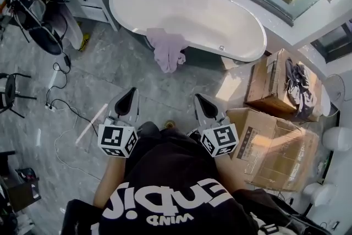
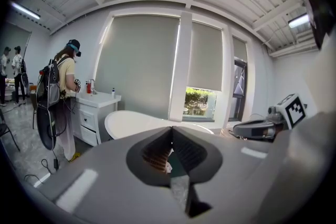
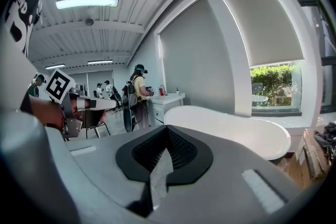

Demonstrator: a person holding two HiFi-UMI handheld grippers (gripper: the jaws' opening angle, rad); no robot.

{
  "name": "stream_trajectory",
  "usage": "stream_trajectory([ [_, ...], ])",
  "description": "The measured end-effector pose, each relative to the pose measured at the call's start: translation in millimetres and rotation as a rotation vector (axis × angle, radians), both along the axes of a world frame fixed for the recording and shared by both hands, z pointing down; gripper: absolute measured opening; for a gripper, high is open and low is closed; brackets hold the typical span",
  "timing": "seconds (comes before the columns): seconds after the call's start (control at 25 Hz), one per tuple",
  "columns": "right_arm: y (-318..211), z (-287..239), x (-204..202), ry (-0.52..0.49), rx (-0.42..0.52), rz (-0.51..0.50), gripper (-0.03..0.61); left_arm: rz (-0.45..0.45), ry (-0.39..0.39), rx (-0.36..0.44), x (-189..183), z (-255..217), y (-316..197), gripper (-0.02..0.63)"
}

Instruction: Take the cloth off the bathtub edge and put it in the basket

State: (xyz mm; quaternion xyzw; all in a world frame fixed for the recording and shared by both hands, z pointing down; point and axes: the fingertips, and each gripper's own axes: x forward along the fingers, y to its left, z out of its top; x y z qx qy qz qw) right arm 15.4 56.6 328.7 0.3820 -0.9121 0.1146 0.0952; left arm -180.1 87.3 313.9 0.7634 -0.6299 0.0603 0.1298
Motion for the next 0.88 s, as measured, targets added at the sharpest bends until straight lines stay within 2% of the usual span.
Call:
stream_trajectory([
  [0.32,-36,2,-12,-0.002,-0.012,-0.022,0.009,-0.027,0.0,-0.018,-11,7,-32,-0.003],
  [0.88,-130,15,-33,0.018,-0.03,0.041,0.009,0.053,0.012,-0.03,-29,24,-140,-0.003],
])
